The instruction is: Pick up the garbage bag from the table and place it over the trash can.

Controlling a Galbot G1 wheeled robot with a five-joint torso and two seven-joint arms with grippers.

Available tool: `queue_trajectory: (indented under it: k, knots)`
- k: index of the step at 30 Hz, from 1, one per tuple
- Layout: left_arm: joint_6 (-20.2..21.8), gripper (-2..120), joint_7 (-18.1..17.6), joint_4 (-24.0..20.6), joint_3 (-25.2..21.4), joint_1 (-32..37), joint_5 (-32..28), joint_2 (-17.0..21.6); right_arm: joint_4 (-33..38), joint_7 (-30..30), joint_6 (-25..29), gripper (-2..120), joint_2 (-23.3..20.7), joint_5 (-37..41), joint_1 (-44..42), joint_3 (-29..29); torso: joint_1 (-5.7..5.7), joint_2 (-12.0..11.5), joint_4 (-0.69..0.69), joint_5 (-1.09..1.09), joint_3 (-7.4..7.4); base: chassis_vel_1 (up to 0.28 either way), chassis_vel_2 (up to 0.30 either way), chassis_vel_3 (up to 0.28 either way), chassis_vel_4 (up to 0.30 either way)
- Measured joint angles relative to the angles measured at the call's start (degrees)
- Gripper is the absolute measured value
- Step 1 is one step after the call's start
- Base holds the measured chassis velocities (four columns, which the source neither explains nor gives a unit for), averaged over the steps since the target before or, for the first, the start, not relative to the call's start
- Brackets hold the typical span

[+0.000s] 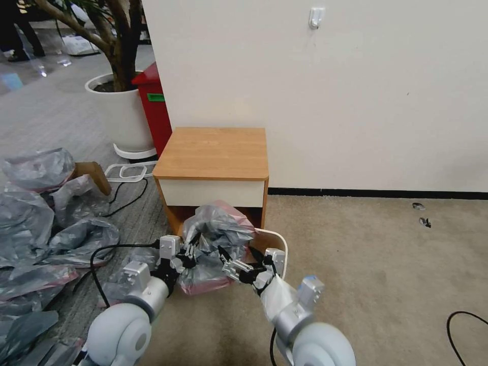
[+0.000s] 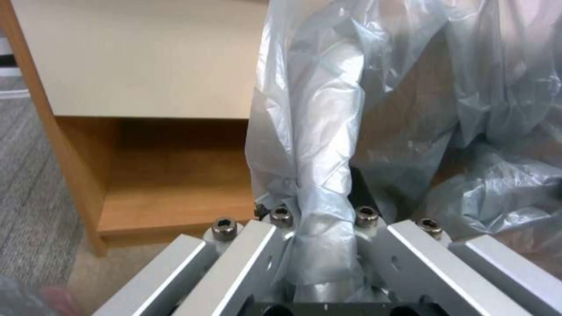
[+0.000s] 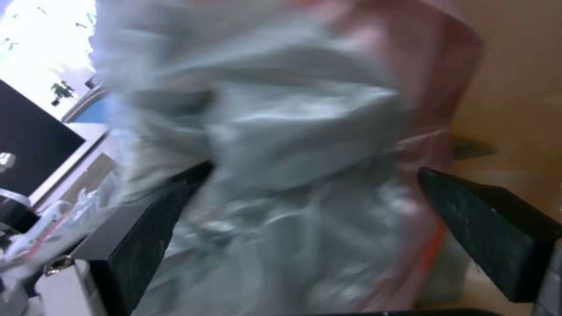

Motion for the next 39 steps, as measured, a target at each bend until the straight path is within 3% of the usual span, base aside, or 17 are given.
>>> queue_trajectory:
  k: [13,21,24,35,39]
  knots:
    - [-0.04,3,0.12,-0.75,-0.28,0.66,0.05,0.0,-0.24,-2.63,-0.81,100,-2.26,5.66,1.29,2.96,0.0,0.0,-0.01,0.0,0.0,0.0,0.0,0.0,0.0]
    - [-0.01,3,0.08,-0.07,-0.09,0.28,-0.42,-0.05,-0.35,-4.07,-0.8,75,-2.71,5.99,1.04,3.32,0.0,0.0,-0.01,-0.01,0.0,0.0,0.0,0.0,0.0]
    - [0.1,3,-0.04,-0.6,-0.06,0.34,-1.74,-0.04,-0.92,-4.84,-0.61,58,-2.59,5.77,1.13,3.09,0.0,0.0,-0.01,-0.01,0.0,0.0,0.0,0.0,0.0]
    - [0.22,3,-0.32,-0.13,-0.48,-0.09,-2.52,0.07,-0.98,-5.53,-0.07,23,-2.53,5.13,1.37,3.14,0.0,0.0,-0.01,-0.01,0.0,0.0,0.0,0.0,0.0]
    - [0.27,3,-0.47,0.41,-0.54,-0.29,-2.53,-0.04,-0.96,-5.59,0.48,5,-2.43,4.73,1.33,3.09,0.0,0.0,-0.01,-0.01,0.0,0.0,0.0,0.0,0.0]
